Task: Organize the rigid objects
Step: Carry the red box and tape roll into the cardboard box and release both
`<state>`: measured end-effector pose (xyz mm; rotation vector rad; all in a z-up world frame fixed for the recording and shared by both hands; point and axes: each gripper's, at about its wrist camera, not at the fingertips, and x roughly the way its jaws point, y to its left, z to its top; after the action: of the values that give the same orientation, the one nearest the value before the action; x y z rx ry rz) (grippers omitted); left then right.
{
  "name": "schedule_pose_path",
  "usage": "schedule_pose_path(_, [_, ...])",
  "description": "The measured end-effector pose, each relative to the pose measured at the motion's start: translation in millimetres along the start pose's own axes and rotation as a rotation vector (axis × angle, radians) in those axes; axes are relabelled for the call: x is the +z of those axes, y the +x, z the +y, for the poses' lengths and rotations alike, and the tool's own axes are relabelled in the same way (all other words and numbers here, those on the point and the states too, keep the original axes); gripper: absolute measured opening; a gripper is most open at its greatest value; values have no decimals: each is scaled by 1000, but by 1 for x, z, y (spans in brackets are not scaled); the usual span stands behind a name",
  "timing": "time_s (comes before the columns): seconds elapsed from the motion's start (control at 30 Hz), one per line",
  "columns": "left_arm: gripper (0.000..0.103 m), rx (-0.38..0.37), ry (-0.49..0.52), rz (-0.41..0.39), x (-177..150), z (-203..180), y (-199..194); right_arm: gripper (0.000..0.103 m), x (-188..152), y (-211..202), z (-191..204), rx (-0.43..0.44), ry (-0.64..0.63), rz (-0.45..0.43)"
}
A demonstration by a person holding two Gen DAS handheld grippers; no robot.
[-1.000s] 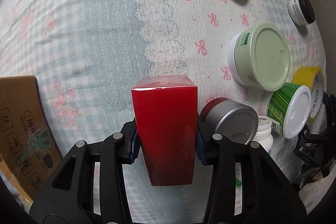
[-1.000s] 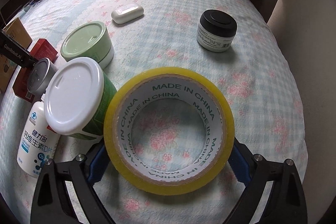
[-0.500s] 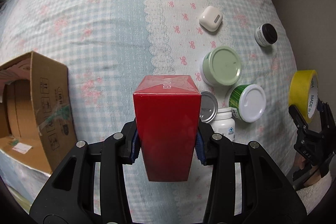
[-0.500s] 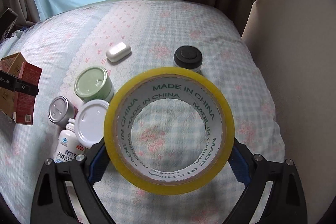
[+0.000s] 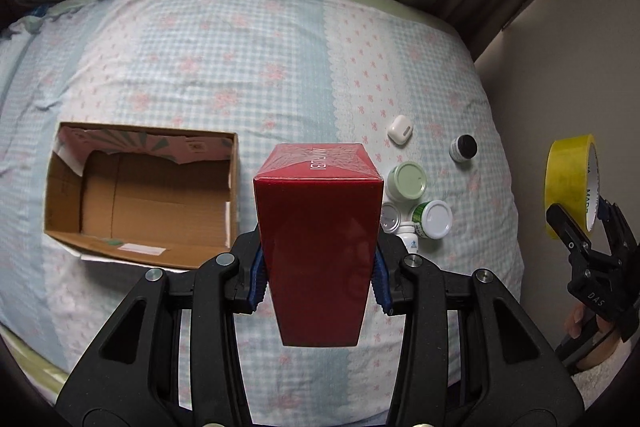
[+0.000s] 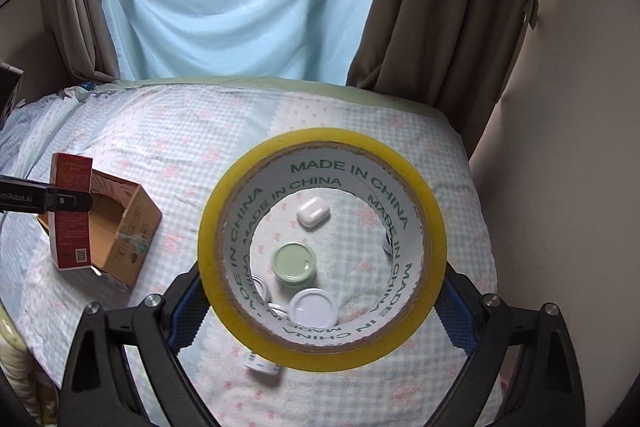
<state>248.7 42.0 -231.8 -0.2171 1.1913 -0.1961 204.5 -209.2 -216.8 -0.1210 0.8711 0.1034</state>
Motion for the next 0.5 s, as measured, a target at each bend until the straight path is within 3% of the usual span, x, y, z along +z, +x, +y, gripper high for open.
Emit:
schedule_pose_path(0.27, [38, -8, 33, -30, 8, 112, -48, 95, 41, -22, 118, 3, 46, -6])
schedule_pose_path(0.5, [38, 22, 76, -2, 28, 205, -47, 95, 60, -2, 219, 43, 49, 13])
